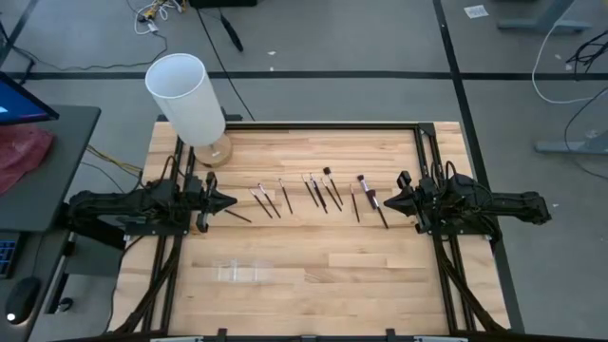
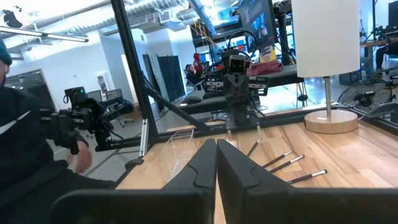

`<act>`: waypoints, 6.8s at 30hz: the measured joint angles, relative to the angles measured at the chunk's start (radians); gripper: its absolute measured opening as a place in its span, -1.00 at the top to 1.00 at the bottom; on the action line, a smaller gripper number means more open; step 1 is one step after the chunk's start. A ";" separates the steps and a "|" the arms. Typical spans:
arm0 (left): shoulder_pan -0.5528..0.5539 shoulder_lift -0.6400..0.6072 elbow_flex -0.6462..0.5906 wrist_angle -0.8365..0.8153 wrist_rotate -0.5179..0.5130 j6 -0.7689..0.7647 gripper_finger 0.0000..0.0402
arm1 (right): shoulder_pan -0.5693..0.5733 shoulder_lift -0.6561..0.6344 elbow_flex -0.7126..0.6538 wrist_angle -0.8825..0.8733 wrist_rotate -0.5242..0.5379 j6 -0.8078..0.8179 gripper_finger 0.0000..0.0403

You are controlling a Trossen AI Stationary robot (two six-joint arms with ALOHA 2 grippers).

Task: Put items in baskets/containers

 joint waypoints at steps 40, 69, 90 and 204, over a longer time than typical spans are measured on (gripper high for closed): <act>0.000 0.000 0.000 0.020 0.000 0.000 0.99 | 0.051 0.880 0.026 0.428 0.706 0.421 0.73; 0.000 0.000 0.000 0.023 -0.158 0.004 0.99 | -0.140 1.469 0.424 -0.217 0.614 0.512 0.27; 0.000 0.080 0.000 0.090 -0.193 0.024 0.99 | -0.124 1.497 0.416 0.386 0.471 0.260 0.85; -1.167 1.244 0.561 -0.469 -0.856 -1.132 0.42 | 0.107 1.714 0.869 0.824 0.242 -0.390 0.18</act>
